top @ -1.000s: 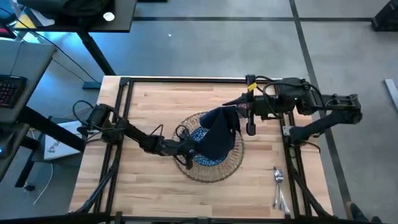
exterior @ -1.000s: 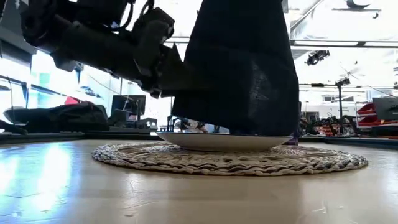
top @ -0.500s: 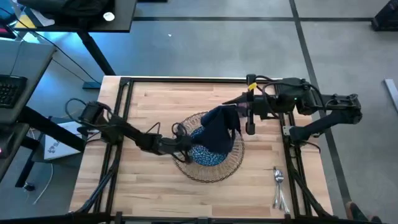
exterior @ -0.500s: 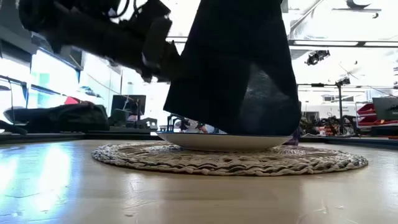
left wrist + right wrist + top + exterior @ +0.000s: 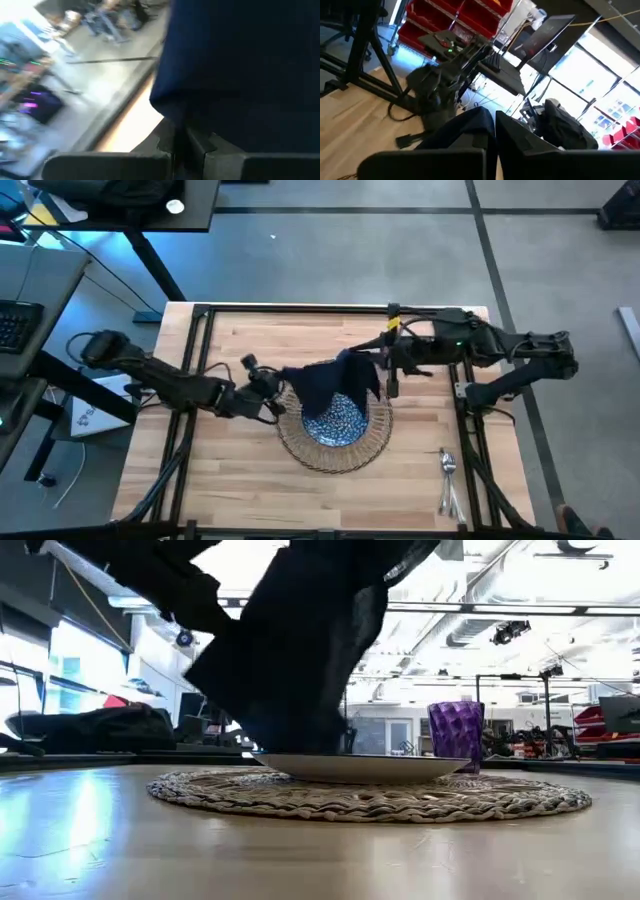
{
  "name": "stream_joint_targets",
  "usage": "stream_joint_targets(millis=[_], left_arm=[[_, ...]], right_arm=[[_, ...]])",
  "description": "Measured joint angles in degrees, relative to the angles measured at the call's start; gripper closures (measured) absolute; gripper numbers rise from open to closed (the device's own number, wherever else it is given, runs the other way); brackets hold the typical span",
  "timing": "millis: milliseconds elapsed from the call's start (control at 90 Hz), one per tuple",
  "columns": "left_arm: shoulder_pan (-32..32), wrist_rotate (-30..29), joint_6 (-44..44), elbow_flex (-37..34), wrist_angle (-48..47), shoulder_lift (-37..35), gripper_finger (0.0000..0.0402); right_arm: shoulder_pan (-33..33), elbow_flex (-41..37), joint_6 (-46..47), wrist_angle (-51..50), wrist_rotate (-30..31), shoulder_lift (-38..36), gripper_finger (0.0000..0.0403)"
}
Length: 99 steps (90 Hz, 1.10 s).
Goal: Set table place
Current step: Fold the blue table napkin
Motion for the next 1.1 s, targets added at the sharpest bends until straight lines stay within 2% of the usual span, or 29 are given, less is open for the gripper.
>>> stream_joint_targets(millis=[167,300,478,700,800,922,1100], left_arm=[[0.08,-9.35,13.58,0.00,-0.43,-5.09,0.0402],[1.44,-12.94,21.48,0.00,-0.80,-9.93,0.0401],[5.06,-14.35,30.15,0.00,-1.05,-15.69,0.0401],[9.77,-14.47,36.33,0.00,-2.25,-21.71,0.0401],[11.39,-13.62,36.38,0.00,-2.39,-23.39,0.0401],[15.16,-6.70,29.19,-0.36,-6.80,-23.58,0.0401],[20.72,-1.99,23.59,-1.88,-12.02,-22.76,0.0401]], right_arm=[[-0.04,0.00,-1.48,-0.46,6.29,3.02,0.0403],[-0.86,0.00,-2.89,-1.51,11.80,5.02,0.0403],[-4.54,0.00,-1.12,-4.71,13.86,7.57,0.0403],[-9.60,0.00,-1.54,-9.05,14.04,10.70,0.0403],[-11.99,-0.02,-2.62,-9.89,14.16,11.80,0.0403],[-15.00,-0.50,-2.86,-11.08,13.21,13.76,0.0403],[-18.51,-4.23,-3.50,-12.58,13.07,15.93,0.0403]])
